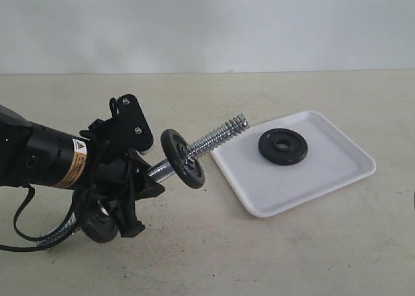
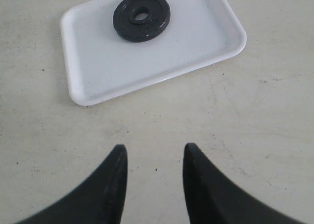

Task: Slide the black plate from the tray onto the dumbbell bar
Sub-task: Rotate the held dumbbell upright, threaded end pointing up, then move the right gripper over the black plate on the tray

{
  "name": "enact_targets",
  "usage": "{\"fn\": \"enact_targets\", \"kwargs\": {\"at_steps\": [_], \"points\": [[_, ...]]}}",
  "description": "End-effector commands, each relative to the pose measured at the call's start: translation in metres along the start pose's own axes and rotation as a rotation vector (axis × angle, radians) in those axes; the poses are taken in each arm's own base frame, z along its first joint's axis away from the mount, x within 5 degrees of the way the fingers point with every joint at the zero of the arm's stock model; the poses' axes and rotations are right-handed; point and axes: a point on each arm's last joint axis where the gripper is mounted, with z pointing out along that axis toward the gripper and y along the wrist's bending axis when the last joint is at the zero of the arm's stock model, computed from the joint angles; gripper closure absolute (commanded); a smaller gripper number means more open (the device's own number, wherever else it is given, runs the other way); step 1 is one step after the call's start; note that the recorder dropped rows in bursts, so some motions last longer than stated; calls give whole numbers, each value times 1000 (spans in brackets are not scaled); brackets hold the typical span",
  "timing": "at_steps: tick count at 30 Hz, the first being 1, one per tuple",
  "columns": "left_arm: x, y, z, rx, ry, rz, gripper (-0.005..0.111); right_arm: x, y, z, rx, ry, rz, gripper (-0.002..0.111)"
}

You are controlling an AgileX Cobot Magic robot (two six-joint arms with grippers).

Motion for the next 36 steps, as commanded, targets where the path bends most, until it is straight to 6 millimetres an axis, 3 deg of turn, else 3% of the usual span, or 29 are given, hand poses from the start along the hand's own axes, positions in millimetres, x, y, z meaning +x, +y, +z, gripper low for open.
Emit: {"fn": "enact_targets", "kwargs": {"at_steps": [1,22,31,32,35,36], "points": [[-24,9,-22,-63,-107,-51,102,-2,0,-1,1,-22,-15,74],[-23,11,-23,-82,-100,-106,102,-1,0,-1,-2,-4,-38,74],[-23,11,-23,-78,-103,-139,102,-2,6,-1,-66,-19,-176,73],[-24,10,-23,-74,-104,-139,102,-2,6,-1,-65,-21,-188,62],[-24,10,-23,-73,-105,-143,102,-2,5,1,-54,-35,-197,13],[-24,10,-23,-73,-105,-143,102,0,4,3,-47,-41,-183,5]]}}
